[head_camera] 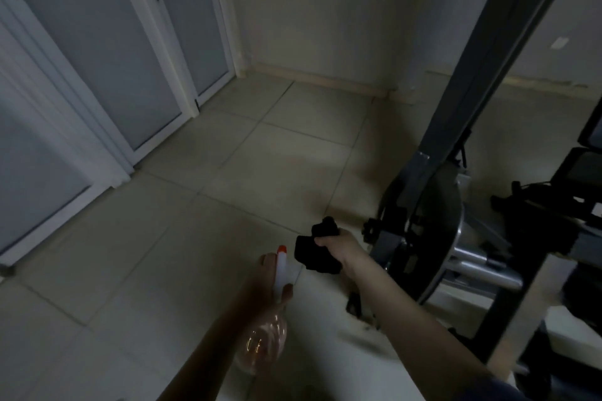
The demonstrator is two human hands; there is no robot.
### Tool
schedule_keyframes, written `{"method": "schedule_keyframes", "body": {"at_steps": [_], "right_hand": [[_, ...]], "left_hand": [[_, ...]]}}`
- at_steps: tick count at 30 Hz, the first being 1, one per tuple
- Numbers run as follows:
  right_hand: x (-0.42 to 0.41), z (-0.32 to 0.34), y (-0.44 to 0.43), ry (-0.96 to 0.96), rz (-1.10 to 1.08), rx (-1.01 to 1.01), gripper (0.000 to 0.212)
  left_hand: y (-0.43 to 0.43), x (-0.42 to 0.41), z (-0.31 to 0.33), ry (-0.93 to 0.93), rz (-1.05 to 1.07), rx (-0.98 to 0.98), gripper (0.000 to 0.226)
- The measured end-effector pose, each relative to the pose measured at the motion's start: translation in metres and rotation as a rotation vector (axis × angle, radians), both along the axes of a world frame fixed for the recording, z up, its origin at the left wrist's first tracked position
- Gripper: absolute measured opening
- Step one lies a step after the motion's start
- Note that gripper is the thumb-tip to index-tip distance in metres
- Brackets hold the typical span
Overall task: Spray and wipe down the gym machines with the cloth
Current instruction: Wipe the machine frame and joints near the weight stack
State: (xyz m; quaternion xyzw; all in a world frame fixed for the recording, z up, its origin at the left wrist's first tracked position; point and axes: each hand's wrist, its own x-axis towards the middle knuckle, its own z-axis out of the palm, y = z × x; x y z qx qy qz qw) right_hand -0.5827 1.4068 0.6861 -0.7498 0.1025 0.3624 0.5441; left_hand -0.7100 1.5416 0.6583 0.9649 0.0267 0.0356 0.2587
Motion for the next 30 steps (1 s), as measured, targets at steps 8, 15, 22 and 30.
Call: {"method": "schedule_keyframes", "body": {"at_steps": [8, 15, 22, 30], "right_hand": [[0.107, 0.031, 0.091, -0.061, -0.12, 0.006, 0.044], [0.19, 0.059, 0.172, -0.057, -0.284, 0.105, 0.039], [0.261, 0.073, 0.184, -0.033, -0.438, 0.165, 0.041], [0.425, 0.044, 0.181, -0.019, -0.742, 0.216, 0.051]], "left_hand": [[0.091, 0.102, 0.031, -0.02, 0.125, -0.033, 0.067], [0.196, 0.206, 0.067, -0.061, 0.006, -0.548, 0.016], [0.239, 0.313, 0.092, 0.052, -0.108, -0.635, 0.016], [0.246, 0.505, 0.077, 0.198, -0.346, -0.566, 0.003]]}}
